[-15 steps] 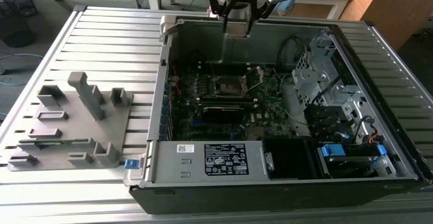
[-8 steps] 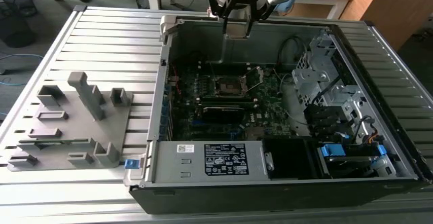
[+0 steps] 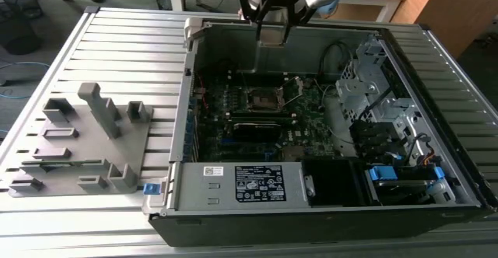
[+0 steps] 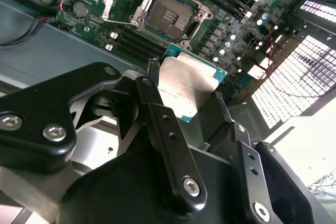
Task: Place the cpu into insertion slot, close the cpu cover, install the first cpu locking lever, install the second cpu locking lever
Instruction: 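Place the cpu into insertion slot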
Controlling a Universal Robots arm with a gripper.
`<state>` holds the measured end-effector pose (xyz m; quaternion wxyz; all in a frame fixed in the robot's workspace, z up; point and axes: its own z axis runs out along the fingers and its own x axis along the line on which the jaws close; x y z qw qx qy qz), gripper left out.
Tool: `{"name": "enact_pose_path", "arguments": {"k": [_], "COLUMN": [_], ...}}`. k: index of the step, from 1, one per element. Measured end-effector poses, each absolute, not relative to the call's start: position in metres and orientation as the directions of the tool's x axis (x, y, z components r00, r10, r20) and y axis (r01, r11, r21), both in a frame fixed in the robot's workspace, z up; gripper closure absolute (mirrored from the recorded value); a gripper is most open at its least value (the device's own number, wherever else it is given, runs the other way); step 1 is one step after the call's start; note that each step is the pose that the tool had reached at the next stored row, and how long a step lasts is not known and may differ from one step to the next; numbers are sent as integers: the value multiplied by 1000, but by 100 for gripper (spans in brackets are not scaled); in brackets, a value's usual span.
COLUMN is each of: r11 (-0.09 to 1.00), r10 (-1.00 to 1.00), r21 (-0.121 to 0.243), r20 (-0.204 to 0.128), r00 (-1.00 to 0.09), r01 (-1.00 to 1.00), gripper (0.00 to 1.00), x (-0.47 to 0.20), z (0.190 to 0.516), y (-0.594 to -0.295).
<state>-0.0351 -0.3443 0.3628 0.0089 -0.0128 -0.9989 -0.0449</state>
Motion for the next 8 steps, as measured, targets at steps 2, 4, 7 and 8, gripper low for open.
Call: {"name": "enact_pose_path", "arguments": {"k": [2,4,7,8], "r11": [996,996,996,996], "r10": [25,25,25,25], "r21": [89,89,89,89], "r20": [19,19,19,19], "r00": [-1000,-1000,-1000,-1000], "r01": [26,26,26,26], "gripper": [46,46,46,46], "x": [-35,-35,-35,-35], "z": [361,360,358,357], "y": [-344,-344,-344,-344]}}
